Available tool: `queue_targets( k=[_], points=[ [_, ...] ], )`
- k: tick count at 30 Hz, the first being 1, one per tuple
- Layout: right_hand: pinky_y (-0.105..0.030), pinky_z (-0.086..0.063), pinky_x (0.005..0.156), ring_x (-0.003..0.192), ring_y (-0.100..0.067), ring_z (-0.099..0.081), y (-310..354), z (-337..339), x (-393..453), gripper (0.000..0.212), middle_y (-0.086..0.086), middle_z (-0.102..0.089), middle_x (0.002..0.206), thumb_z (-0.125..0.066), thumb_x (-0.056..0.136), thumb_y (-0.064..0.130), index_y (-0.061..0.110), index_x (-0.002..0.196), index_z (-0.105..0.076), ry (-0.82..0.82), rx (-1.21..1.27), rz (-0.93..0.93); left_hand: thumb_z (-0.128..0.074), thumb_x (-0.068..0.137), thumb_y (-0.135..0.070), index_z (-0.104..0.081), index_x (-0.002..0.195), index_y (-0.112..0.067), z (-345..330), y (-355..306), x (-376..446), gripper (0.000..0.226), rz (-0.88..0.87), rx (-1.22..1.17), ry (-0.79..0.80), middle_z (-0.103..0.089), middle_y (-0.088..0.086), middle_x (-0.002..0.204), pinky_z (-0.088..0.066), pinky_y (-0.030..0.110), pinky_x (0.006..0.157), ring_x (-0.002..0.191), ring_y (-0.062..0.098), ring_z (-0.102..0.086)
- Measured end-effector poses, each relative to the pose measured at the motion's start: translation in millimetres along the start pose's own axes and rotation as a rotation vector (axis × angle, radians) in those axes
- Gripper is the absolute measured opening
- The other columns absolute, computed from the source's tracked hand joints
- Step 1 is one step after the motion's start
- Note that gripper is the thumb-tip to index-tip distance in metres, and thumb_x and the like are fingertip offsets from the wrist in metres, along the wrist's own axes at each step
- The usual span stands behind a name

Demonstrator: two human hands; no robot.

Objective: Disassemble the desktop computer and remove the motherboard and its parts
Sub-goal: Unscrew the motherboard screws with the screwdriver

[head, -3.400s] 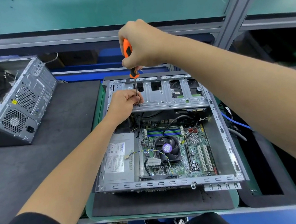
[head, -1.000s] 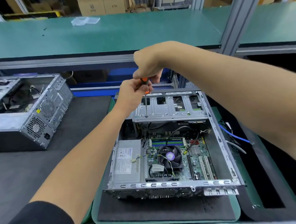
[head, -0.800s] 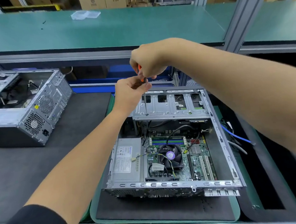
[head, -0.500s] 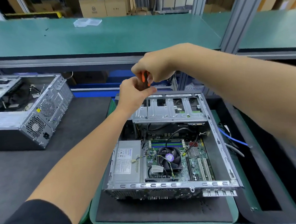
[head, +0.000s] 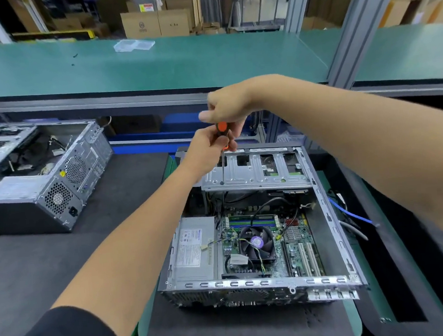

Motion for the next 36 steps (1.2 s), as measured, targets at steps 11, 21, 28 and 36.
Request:
queue_targets(
  k=[11,21,28,36],
  points=[
    [-0.029,-0.044,0.056,0.067,-0.018,-0.06,13,4,9,0.009,0.003,-0.064,0.059,-0.058,0.083,0.016,0.012,0.075,-0.061,-0.129,-0.48,0.103,-0.063,0.089,-0.002,-0.066,0.08,-0.006,14,9,-2,0.01,-0.079,0.006,-0.28,-0.063,0.005,0.066,-0.057,0.028,0.069,0.058,0.014,-0.062],
    [-0.037,-0.043,0.062,0.077,-0.023,-0.051,12,-3,-5,0.013,0.002,-0.053,0.078,-0.059,0.081,0.006,0.017,0.087,-0.055,-0.139,-0.528,0.32,-0.076,0.081,-0.012,-0.07,0.082,-0.009,12,16,2,0.007,0.0,-0.063,-0.165,-0.073,0.013,0.077,-0.057,0.044,0.084,0.076,0.026,-0.072],
    [-0.033,-0.041,0.064,0.084,-0.022,-0.052,12,-4,-5,0.011,0.0,-0.059,0.092,-0.055,0.084,0.014,0.018,0.094,-0.055,-0.108,-0.427,0.279,-0.041,0.101,-0.009,-0.055,0.117,-0.005,-27,14,1,0.022,0.048,-0.287,0.404,-0.064,0.009,0.117,-0.028,0.045,0.117,0.125,0.031,-0.053],
    [-0.027,-0.047,0.058,0.053,-0.018,-0.068,6,4,5,0.048,-0.005,-0.061,0.067,-0.035,0.101,0.047,0.007,0.078,-0.051,-0.12,0.023,0.061,-0.034,0.102,0.002,-0.051,0.079,-0.008,-7,27,5,0.03,0.062,-0.093,0.252,-0.063,0.001,0.069,-0.045,0.036,0.1,0.081,0.021,-0.064]
  ],
)
Point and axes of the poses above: each hand's wrist, its own x-axis towards the middle knuckle, its own z-axis out of the back of the hand, y = z × x, the point moved 9 cm from there along x, towards the middle knuckle
